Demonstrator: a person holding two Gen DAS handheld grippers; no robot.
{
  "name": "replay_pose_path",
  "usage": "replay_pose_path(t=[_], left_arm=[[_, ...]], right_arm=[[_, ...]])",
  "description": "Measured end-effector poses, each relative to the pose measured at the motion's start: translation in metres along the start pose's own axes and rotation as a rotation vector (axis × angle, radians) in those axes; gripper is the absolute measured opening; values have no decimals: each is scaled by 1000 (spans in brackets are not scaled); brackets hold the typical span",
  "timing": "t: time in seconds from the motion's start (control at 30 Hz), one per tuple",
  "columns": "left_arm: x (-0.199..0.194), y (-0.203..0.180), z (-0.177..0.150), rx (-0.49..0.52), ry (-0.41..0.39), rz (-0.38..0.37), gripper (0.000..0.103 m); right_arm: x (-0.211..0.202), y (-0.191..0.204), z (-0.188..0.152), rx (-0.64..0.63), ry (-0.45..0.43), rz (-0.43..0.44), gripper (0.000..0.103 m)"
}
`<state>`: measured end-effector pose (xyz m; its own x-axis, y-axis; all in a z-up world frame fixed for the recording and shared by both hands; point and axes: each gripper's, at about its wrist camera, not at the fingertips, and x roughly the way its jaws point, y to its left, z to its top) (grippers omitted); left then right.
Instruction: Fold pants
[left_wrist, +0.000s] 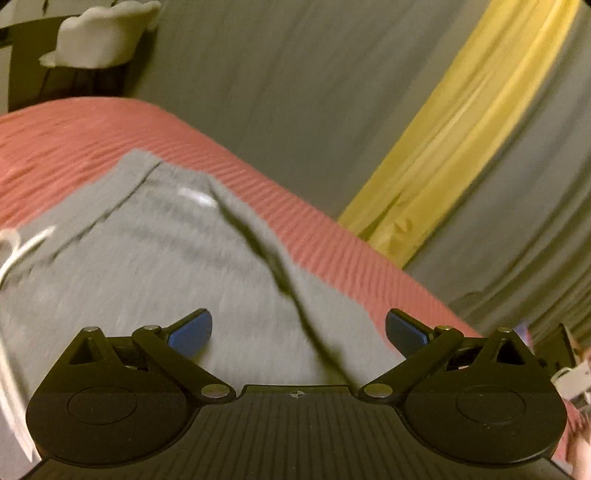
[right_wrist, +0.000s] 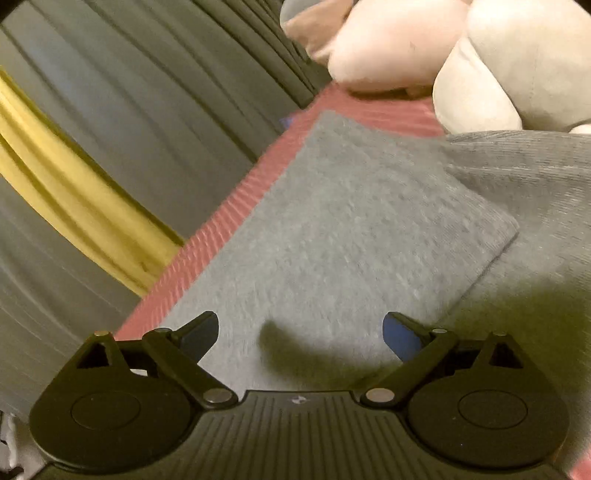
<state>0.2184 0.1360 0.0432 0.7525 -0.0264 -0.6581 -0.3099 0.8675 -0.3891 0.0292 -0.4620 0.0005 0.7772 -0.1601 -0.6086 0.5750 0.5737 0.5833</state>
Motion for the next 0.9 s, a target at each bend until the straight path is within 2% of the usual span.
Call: replay_pose_path(t=[0.07, 0.13, 0.17, 0.2, 0.27, 0.33, 0.37, 0.4, 0.47, 0.53, 0.6, 0.63, 0.67, 0.77, 0.9], left_arm=[[28, -4, 16, 19, 19, 13, 101], [55, -4, 27, 10, 59, 31, 82], [67, -2, 31, -5, 89, 38, 65], [75, -2, 32, -26, 116, 49, 59], [95, 0, 35, -52, 156, 61, 58], [108, 3, 38, -79, 171, 66, 48], [112, 4, 40, -97, 183, 66, 31], [117, 7, 42, -125, 198, 49, 19], [120, 14, 47, -182, 207, -4, 14], [107, 23, 45, -233, 171, -50, 12], [90, 25, 45, -216, 136, -63, 11], [78, 24, 44, -191, 124, -61, 11], [66, 23, 44, -170, 114, -66, 11], [18, 25, 43, -112, 68, -100, 10], [-56, 41, 34, -107, 36, -177, 10]], right_arm=[[-3, -2, 2, -1, -77, 20, 97], [3, -6, 5, 0, -117, 25, 97], [7, -9, 5, 9, -122, 30, 97], [10, -12, 4, 16, -130, 39, 97], [14, -12, 2, -9, -147, 41, 98], [20, -9, -1, -47, -149, 47, 98], [23, -8, -2, -47, -156, 52, 98], [23, -11, 0, -40, -161, 59, 98], [24, -17, 3, -3, -178, 73, 93], [12, -21, 0, 29, -182, 68, 74], [14, -26, 5, 52, -153, 19, 12], [15, -29, 8, 67, -133, -8, 3], [18, -36, 11, 96, -102, -27, 0], [6, -43, 20, 170, -74, -9, 0], [-45, -36, 39, 170, -154, 81, 0]])
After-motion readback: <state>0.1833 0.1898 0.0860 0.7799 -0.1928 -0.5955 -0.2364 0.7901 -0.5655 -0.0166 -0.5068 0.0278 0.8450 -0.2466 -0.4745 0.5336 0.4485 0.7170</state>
